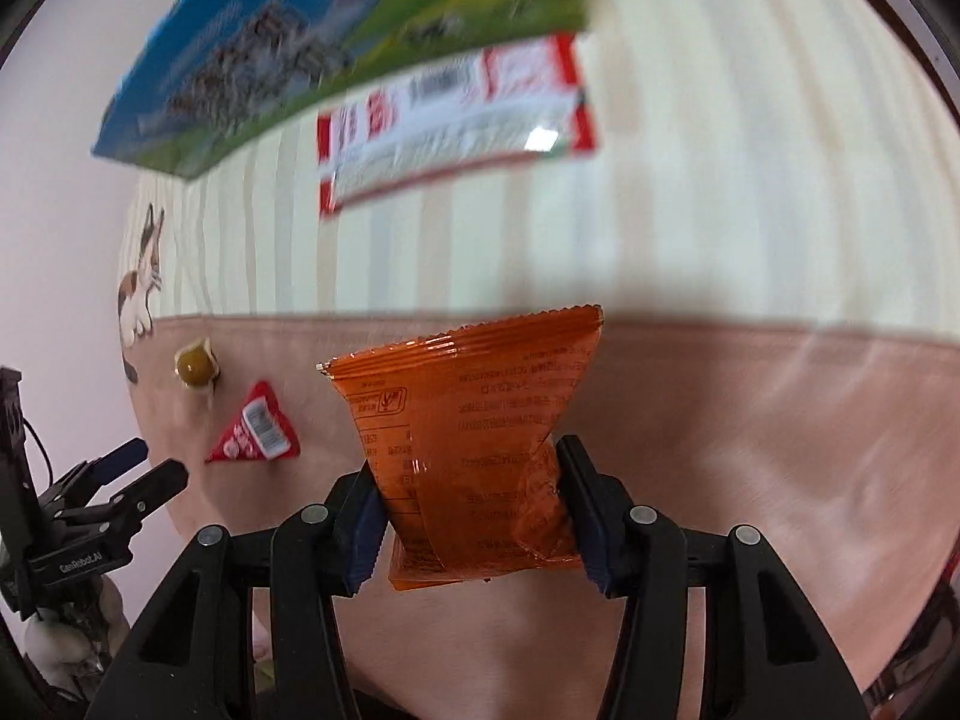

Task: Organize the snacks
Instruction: 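Grasp the red packet with left tool while right tool grasps orange packet, then carry red packet and orange packet into the box and open both tools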

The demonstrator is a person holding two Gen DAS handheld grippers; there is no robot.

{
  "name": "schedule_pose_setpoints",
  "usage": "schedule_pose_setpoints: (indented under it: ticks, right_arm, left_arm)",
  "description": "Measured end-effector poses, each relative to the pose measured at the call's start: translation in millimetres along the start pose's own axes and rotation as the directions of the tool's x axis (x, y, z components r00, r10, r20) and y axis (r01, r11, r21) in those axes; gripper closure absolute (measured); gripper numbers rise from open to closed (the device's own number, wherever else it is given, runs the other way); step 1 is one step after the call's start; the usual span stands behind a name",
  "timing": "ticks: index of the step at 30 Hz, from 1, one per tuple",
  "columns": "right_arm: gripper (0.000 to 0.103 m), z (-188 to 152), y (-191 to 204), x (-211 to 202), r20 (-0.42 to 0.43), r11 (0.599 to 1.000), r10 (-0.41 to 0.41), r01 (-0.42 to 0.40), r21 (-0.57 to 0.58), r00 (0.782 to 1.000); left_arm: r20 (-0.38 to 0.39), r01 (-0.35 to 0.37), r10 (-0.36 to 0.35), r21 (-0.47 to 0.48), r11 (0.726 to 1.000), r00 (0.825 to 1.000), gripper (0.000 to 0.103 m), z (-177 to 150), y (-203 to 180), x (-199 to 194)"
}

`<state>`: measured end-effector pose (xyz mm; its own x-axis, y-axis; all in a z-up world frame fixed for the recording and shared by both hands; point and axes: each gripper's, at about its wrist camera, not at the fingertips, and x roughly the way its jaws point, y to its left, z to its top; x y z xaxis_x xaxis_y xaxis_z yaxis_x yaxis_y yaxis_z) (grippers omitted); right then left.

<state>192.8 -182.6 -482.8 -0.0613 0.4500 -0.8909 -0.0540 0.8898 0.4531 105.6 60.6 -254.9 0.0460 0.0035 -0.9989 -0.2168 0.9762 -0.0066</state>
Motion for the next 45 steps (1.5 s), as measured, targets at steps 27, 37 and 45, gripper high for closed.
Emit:
schedule_pose_setpoints:
  ticks: [27, 37, 45]
  right_arm:
    - [0.048, -21.7, 59.8, 20.3, 0.052, 0.995, -0.063, 0.059, 0.085, 0.997]
    - [0.048, 22.0, 98.9, -77.7, 0.224, 0.997, 0.062, -0.068, 0.02, 0.973]
    - [0.048, 113.7, 132.2, -153.3, 0.387, 0.998, 0.012, 0.011, -0.059, 0.922]
  left_arm:
    - [-0.068, 0.223, -0.22, 0.051, 0.973, 0.973, 0.063, 24.5, -2.9, 21.0]
    - [0.093, 0.353, -0.364, 0.116, 0.928, 0.927, 0.063, 65.4, -9.3, -96.6]
    - [0.203, 0.326, -0.358, 0.175, 0.929, 0.911, 0.063, 153.9, -28.6, -151.9]
